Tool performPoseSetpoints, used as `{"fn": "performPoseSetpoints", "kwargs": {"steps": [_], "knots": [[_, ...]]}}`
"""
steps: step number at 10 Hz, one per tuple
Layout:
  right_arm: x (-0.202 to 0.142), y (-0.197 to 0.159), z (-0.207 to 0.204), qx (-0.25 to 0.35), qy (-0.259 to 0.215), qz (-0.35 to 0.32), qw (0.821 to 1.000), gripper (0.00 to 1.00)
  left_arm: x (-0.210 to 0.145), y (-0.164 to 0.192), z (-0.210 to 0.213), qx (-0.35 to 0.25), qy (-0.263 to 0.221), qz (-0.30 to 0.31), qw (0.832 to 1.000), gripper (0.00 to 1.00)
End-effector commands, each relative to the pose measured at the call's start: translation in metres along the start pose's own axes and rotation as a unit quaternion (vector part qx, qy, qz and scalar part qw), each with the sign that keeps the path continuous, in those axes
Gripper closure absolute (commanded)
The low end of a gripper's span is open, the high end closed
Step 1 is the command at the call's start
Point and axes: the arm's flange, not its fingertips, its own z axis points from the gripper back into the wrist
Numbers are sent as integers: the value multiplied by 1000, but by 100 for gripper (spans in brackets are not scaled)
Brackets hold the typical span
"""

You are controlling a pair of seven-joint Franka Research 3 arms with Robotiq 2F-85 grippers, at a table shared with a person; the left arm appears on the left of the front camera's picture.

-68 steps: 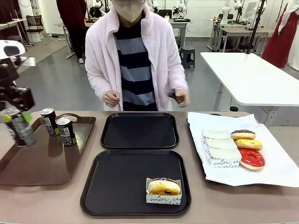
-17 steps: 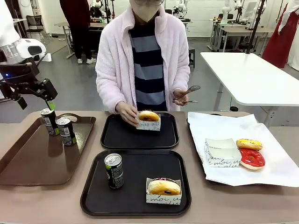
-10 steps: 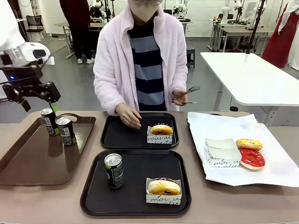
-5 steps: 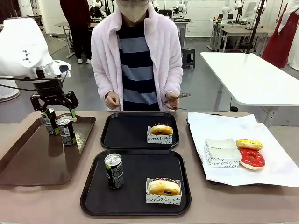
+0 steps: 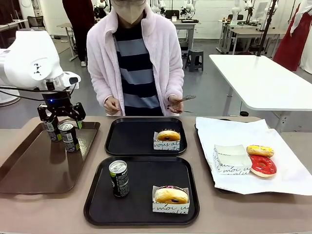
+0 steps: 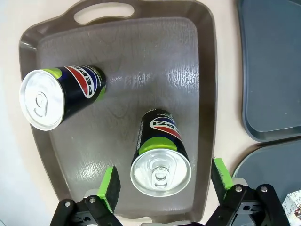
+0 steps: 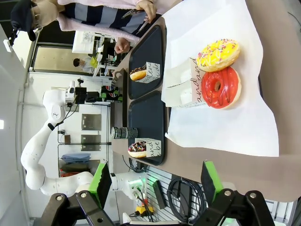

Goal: Set up donuts and drinks on trays.
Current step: Pick up one Pepsi coke from the Handle tray and place it on the Flat Tray without a Pepsi coke.

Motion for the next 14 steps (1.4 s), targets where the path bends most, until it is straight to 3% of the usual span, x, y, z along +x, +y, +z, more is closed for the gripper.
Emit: {"fn": "performPoseSetpoints", "kwargs": {"steps": [1, 4, 9, 12, 13, 14], "knots": [[3, 0, -1, 15, -8, 9, 1000, 0, -2, 1, -11, 26, -12, 11, 1000, 0], [3, 0, -1, 15, -8, 9, 1000, 0, 2, 0, -21, 38, -28, 9, 999, 0], [3, 0, -1, 15, -8, 9, 1000, 0, 3, 2, -37, 28, -10, 4, 1000, 0], [3, 0, -1, 15, -8, 9, 1000, 0, 1, 4, -33, 8, -4, 1, 1000, 86], [3, 0, -1, 15, -8, 9, 1000, 0, 2, 4, -32, 8, 1, 3, 1000, 100], [3, 0, -1, 15, -8, 9, 1000, 0, 2, 4, -32, 9, 5, 7, 1000, 100]]}}
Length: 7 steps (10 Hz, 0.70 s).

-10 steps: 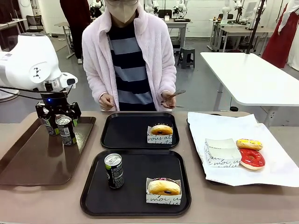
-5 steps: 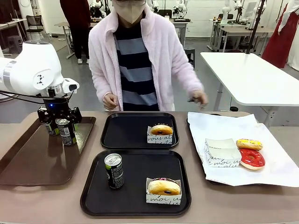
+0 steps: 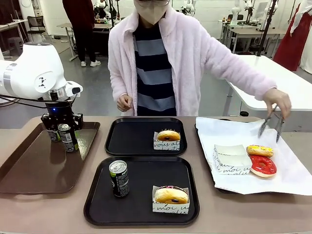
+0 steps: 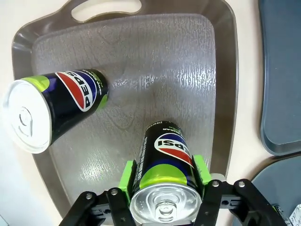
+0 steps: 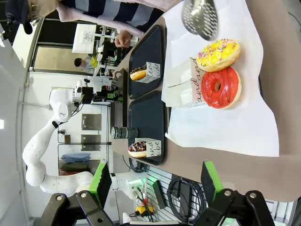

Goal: Set up donuts and drinks on trays.
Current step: Pick up one Pepsi coke from the Handle tray and place it on the Flat Tray without a Pepsi coke.

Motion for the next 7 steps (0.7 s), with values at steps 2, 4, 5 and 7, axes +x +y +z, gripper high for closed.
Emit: {"fn": "performPoseSetpoints", "kwargs": {"steps": [2, 4, 5, 7], "knots": [[3, 0, -1, 14, -8, 8, 1000, 0, -2, 1, 10, -15, 7, 6, 1000, 95], [3, 0, -1, 14, -8, 8, 1000, 0, -12, -3, 61, -43, -8, 7, 999, 44], [3, 0, -1, 14, -8, 8, 1000, 0, -22, -4, 91, -52, -17, -3, 998, 44], [3, 0, -1, 14, -8, 8, 1000, 0, -38, -7, 128, -54, -35, -20, 998, 44]]}}
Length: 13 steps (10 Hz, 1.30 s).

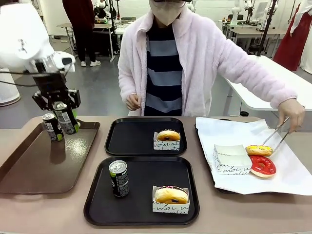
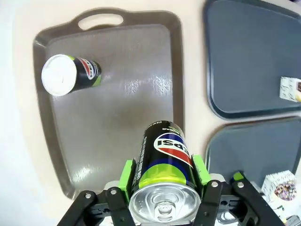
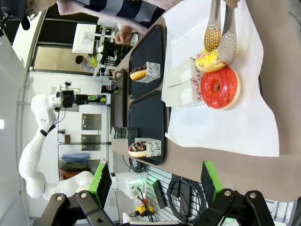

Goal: Set up donuts and drinks on trays.
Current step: Pick up one Pepsi coke from the Handle tray and place it on the Flat Tray without a Pepsi coke.

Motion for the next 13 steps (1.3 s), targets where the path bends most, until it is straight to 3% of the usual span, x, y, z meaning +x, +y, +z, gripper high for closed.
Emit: {"fn": "performPoseSetpoints", "kwargs": {"steps": [1, 3, 4, 6, 13], "knots": [[3, 0, -1, 14, -9, 8, 1000, 0, -8, 1, 12, -7, 1, -15, 1000, 44], [3, 0, -1, 14, -9, 8, 1000, 0, -16, 7, 19, -4, 24, -8, 1000, 44], [3, 0, -1, 14, -9, 8, 1000, 0, -12, -2, 22, 1, -2, -9, 1000, 44], [3, 0, -1, 14, -9, 8, 1000, 0, -14, 0, 19, 3, 11, -8, 1000, 41], [3, 0, -1, 14, -9, 8, 1000, 0, -4, -81, -1, 31, -5, -72, 997, 41]]}}
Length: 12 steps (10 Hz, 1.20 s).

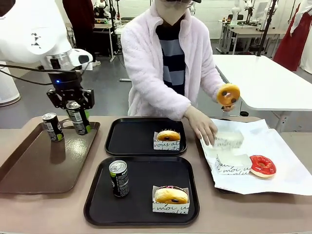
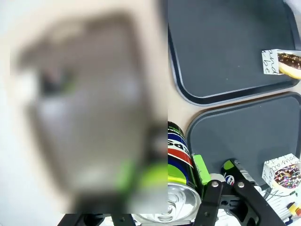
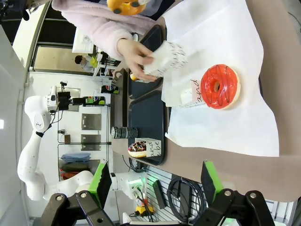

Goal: Set up donuts and drinks on trays.
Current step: Pick up one Pepsi coke from the Handle tray and place it on the Flat Tray without a Pepsi coke.

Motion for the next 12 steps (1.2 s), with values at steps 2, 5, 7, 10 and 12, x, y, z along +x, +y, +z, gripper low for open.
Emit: {"fn": "performPoseSetpoints", "kwargs": {"steps": [2, 5, 7, 10, 12], "knots": [[3, 0, -1, 14, -9, 8, 1000, 0, 22, -28, -12, -7, 2, -26, 1000, 41], [3, 0, -1, 14, -9, 8, 1000, 0, -49, 18, 21, -19, 24, -150, 988, 41], [3, 0, -1, 14, -9, 8, 1000, 0, -81, 40, 33, -27, 23, -180, 983, 41], [3, 0, -1, 14, -9, 8, 1000, 0, -73, 37, 28, -29, 31, -174, 984, 41], [3, 0, -1, 14, -9, 8, 1000, 0, -74, 31, 27, -24, 25, -168, 985, 41]]}}
